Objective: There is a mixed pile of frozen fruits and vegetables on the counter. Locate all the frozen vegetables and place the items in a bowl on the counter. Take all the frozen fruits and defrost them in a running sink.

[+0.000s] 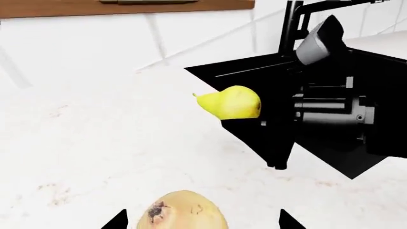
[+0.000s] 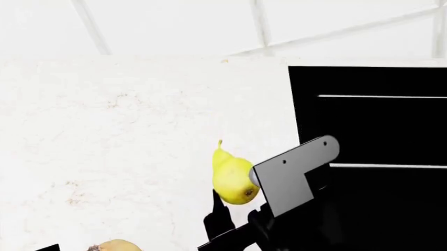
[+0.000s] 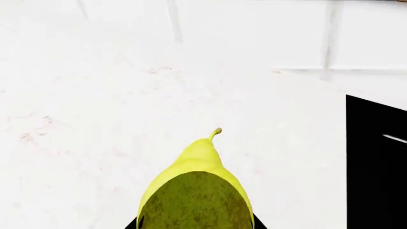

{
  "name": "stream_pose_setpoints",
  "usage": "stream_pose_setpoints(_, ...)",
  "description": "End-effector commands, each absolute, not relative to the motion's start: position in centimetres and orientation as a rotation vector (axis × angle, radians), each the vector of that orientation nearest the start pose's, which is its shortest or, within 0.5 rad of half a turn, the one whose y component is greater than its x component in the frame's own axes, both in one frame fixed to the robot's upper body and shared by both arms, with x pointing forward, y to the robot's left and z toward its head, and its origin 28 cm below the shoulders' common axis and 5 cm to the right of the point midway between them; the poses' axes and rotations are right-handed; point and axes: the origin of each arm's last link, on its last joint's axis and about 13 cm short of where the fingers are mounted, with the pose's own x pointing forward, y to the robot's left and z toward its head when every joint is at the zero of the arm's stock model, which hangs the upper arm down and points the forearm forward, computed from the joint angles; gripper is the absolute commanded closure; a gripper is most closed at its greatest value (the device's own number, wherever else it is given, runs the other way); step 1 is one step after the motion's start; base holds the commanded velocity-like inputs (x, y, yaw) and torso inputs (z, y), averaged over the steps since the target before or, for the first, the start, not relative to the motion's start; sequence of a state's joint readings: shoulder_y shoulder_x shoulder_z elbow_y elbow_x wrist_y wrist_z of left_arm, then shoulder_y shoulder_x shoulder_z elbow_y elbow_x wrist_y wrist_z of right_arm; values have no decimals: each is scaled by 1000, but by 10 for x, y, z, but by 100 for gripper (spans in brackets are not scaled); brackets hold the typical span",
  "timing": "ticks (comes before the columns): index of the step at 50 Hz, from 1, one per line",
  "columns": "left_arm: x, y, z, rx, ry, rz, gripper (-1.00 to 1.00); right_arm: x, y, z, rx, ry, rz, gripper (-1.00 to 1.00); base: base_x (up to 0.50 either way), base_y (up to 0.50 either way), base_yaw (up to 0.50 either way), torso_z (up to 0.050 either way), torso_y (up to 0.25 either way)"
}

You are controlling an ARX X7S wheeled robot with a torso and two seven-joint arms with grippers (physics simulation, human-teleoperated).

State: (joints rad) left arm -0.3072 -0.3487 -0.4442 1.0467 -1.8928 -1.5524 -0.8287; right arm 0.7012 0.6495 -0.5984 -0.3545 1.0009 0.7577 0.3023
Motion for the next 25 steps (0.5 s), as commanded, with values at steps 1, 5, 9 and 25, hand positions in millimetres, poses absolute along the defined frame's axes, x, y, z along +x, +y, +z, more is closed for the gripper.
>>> stream_pose_setpoints(1, 109, 231, 156, 181, 401, -536, -100, 258, -110, 157, -154, 237, 503, 100, 0, 0, 3, 0, 0)
stream_pose_setpoints(5, 121, 218, 155, 63, 205, -476, -100, 258, -110, 156, -153, 239, 503, 100, 0, 0, 0, 0, 0)
stream_pose_setpoints(9, 124, 220, 151, 73, 213, -464, -100, 257, -110, 155, -153, 242, 503, 100, 0, 0, 0, 0, 0)
stream_pose_setpoints(25, 136, 211, 144, 81, 229, -501, -100, 257, -111, 153, -149, 248, 506, 100, 0, 0, 0, 0, 0)
